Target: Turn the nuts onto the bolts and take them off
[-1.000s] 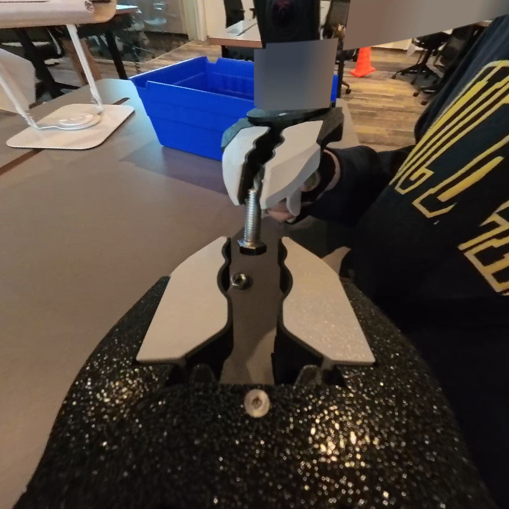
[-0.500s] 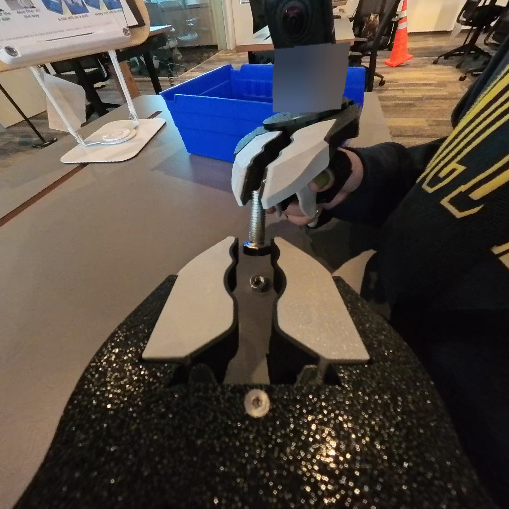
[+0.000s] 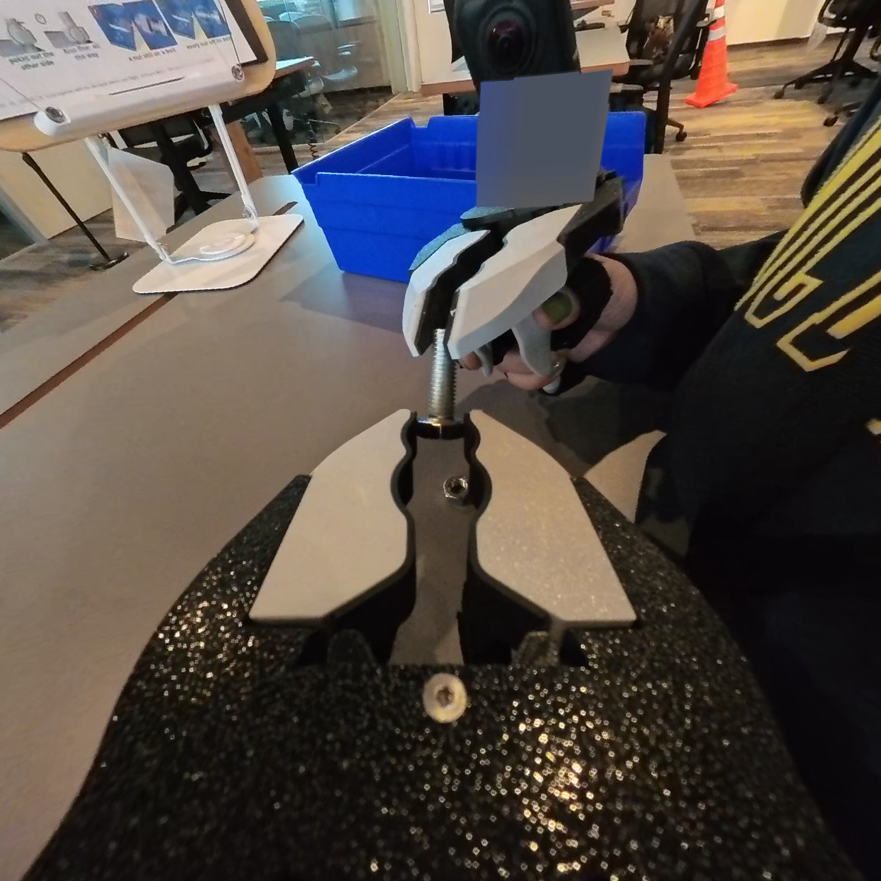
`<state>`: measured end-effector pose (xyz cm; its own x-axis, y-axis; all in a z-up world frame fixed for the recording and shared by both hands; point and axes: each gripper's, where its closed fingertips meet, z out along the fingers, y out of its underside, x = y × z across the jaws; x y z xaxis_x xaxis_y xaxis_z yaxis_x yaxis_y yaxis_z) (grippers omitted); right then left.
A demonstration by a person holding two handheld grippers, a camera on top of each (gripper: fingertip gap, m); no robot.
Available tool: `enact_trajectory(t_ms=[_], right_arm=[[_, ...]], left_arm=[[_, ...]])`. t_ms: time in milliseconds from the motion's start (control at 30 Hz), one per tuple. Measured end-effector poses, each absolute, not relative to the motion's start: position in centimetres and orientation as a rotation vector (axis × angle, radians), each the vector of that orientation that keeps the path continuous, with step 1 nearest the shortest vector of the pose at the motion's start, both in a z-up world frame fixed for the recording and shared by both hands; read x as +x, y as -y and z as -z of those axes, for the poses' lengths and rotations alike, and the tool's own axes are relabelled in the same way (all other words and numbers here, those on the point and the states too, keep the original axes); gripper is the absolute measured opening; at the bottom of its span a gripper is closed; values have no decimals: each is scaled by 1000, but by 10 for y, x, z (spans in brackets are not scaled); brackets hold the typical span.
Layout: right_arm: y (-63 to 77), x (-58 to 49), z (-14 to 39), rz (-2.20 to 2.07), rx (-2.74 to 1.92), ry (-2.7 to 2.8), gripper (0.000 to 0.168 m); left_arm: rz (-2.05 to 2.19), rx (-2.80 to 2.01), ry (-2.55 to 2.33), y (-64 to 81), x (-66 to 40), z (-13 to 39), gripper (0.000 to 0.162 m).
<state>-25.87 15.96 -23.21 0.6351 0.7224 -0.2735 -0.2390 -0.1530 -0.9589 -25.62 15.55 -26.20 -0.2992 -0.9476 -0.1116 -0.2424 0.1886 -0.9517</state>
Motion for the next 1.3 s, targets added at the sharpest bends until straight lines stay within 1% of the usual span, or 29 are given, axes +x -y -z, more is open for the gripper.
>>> enact_trajectory(t_ms=[333,367,400,433,567,633,733,933,1300], right_arm=[[-160,-258,232,-851,-1495,433,10],[-161,-255,232,-806,-1501,438,13],[-163,-250,232,-749,-1513,435,27],[-162,-244,236,-700,-1545,461,32],[-154,-233,296,-524,-1888,703,31],[-151,-232,317,-486,-2016,766,30],[-156,-235,327,-445,-2085,789,24],[-153,-240,348,-396,-2182,863,24],[-152,-237,352,-352,-2213,873,19]], left_arm=[[1078,-1124,-1678,-158,-255,262,17],[1057,-1138,-1664,-162,-255,263,17],[1027,-1155,-1652,-167,-255,266,17],[1008,-1175,-1636,-172,-255,267,17],[1021,-1228,-1545,-187,-259,265,17],[1034,-1241,-1513,-192,-261,264,17],[1056,-1244,-1490,-195,-262,264,17],[1061,-1224,-1481,-195,-263,264,17],[1066,-1213,-1485,-194,-263,264,17]])
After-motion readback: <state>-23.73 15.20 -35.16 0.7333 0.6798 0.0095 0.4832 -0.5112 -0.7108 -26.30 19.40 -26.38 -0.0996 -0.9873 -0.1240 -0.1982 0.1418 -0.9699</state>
